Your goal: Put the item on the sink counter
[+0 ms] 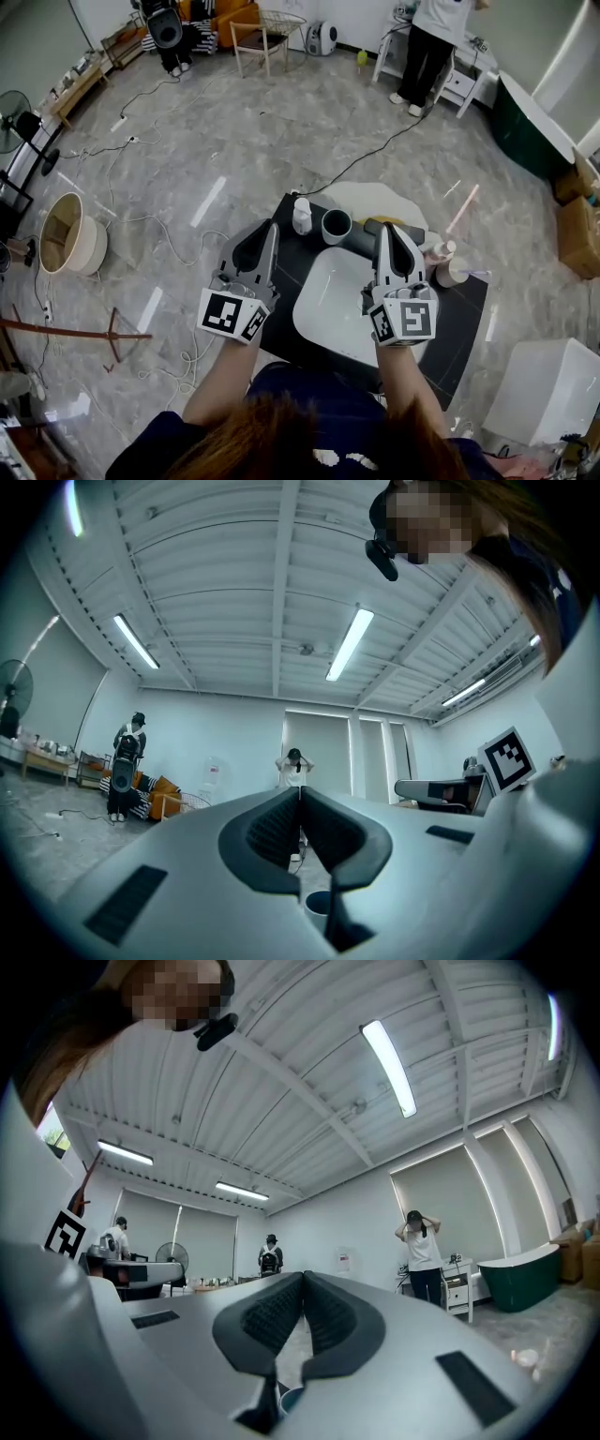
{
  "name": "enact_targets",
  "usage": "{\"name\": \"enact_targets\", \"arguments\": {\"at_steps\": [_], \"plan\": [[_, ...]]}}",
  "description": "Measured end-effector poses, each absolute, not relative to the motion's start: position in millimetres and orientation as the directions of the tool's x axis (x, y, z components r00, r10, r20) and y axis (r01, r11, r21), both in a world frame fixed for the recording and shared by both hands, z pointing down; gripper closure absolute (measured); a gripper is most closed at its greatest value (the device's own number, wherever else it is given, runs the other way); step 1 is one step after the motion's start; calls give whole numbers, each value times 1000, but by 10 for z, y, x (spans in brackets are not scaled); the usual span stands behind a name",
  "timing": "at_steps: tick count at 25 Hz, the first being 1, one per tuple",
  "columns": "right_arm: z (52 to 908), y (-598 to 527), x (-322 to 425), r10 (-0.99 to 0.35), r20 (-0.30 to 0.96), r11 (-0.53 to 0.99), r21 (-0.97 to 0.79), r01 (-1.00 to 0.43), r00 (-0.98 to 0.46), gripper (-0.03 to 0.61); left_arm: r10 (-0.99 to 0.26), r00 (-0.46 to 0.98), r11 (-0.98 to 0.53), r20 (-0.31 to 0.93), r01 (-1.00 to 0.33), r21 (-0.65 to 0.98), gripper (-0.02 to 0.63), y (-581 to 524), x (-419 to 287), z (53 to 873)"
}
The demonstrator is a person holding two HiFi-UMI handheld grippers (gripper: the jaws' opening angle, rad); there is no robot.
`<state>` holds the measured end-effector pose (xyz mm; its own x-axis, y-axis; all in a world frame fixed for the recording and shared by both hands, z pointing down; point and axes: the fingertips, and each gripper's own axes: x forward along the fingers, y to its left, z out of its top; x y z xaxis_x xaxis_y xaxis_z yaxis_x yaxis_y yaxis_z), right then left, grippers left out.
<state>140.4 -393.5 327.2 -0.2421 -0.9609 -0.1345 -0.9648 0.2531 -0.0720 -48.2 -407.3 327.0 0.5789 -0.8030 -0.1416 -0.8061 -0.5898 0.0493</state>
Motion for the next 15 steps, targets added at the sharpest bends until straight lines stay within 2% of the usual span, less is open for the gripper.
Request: {"name": "enact_targets", "arguments": {"at_steps": [15], "plan": [[3253, -3911, 1580, -974, -127, 195, -47, -980, -188, 563, -798, 586, -597, -137, -801, 49, 594, -4107, -423, 3320]]}}
